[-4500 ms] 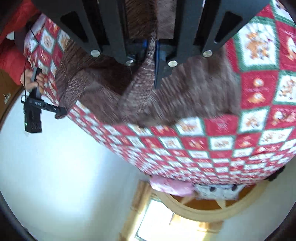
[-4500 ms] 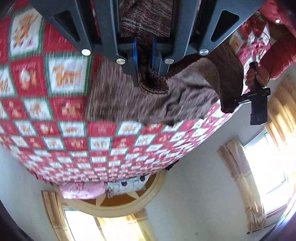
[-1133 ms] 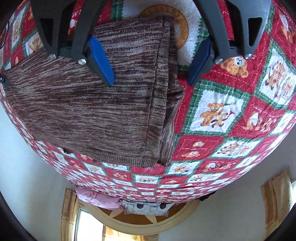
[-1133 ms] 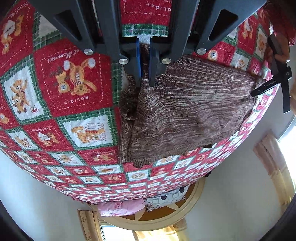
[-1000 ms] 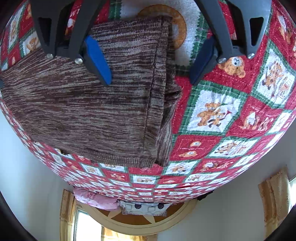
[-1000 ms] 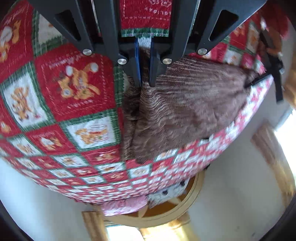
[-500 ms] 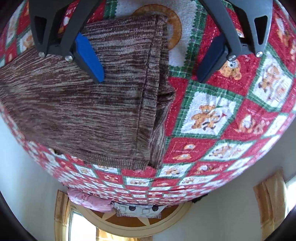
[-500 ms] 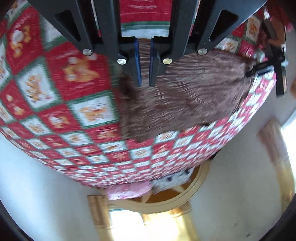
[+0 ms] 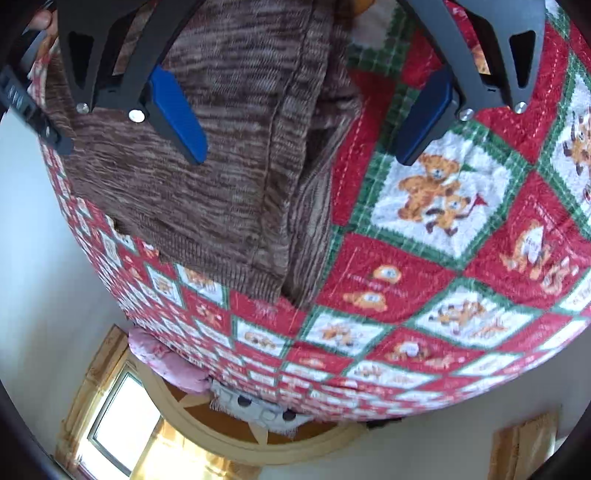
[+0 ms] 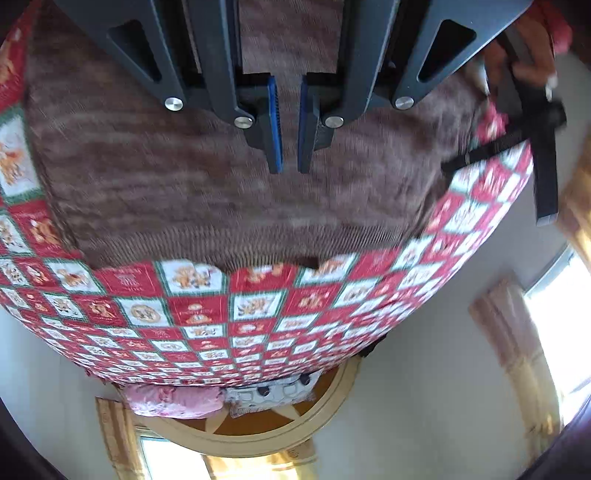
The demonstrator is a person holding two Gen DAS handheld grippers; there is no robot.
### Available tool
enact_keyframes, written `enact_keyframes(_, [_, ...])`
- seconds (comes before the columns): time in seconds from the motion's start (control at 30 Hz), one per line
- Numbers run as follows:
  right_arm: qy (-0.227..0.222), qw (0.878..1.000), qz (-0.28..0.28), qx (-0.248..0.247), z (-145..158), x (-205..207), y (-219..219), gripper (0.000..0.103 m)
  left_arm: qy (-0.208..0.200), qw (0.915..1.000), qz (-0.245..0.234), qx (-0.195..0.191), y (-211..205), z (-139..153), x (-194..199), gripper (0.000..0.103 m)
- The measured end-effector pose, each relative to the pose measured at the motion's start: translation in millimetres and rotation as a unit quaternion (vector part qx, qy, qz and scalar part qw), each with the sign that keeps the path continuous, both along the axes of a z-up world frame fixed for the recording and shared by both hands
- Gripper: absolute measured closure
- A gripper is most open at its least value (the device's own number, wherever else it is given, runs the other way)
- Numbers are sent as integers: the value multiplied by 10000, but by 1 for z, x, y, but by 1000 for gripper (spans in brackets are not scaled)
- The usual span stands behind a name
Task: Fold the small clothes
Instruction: 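Grasp the sweater edge with the left gripper while the right gripper pinches the body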
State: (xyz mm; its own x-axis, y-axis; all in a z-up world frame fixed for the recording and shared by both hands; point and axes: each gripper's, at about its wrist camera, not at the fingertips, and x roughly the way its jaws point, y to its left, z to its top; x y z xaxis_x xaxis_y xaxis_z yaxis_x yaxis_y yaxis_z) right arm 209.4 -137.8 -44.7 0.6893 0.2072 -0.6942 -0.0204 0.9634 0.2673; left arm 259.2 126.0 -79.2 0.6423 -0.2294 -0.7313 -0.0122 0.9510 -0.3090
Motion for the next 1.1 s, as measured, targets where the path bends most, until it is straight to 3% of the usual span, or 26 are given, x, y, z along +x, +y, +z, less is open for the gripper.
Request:
enact_keyframes(0.1, [86, 9994, -19, 326, -13, 26, 4, 94, 3, 9998, -73, 210, -9, -2, 0, 0])
enact_keyframes(0.17, [651, 9973, 9, 330, -45, 46, 7, 94, 6, 9998, -87, 164, -6, -1, 2, 0])
enact_keyframes(0.23, [449, 9971, -11, 611, -51, 44, 2, 94, -2, 10000, -79, -40, 0, -2, 2, 0])
enact_keyframes(0.43, [427, 9950, -2, 900, -53, 43, -5, 94, -55, 9992, -16, -388, 6, -2, 1, 4])
enact_keyframes(0.47, [418, 9950, 0, 902, -54, 43, -5, 94, -88, 9990, -52, -432, 6, -1, 0, 18])
enact_keyframes(0.5, [412, 9952, 0, 889, -53, 43, -4, 94, -92, 9986, -107, -506, 6, -1, -1, 40])
enact_keyframes(0.53, [406, 9954, 1, 863, -52, 44, -3, 94, -67, 9984, -113, -549, 6, -2, -1, 48])
enact_keyframes(0.63, [389, 9957, 4, 836, -53, 43, -3, 94, -43, 9977, -60, -674, 9, -4, -2, 52])
enact_keyframes(0.73, [384, 9950, 6, 923, -53, 42, -5, 94, 4, 9964, 104, -845, 17, -5, -1, 69])
enact_keyframes(0.83, [382, 9943, 12, 997, -54, 42, -7, 94, 66, 9906, 232, -1350, 28, -9, -1, 89])
enact_keyframes(0.87, [381, 9942, 11, 1008, -54, 42, -7, 94, 86, 9884, 252, -1492, 30, -10, -1, 91])
enact_keyframes(1.1, [378, 9943, 15, 1000, -54, 42, -7, 94, -160, 9894, 97, -1440, 16, 9, -2, 94])
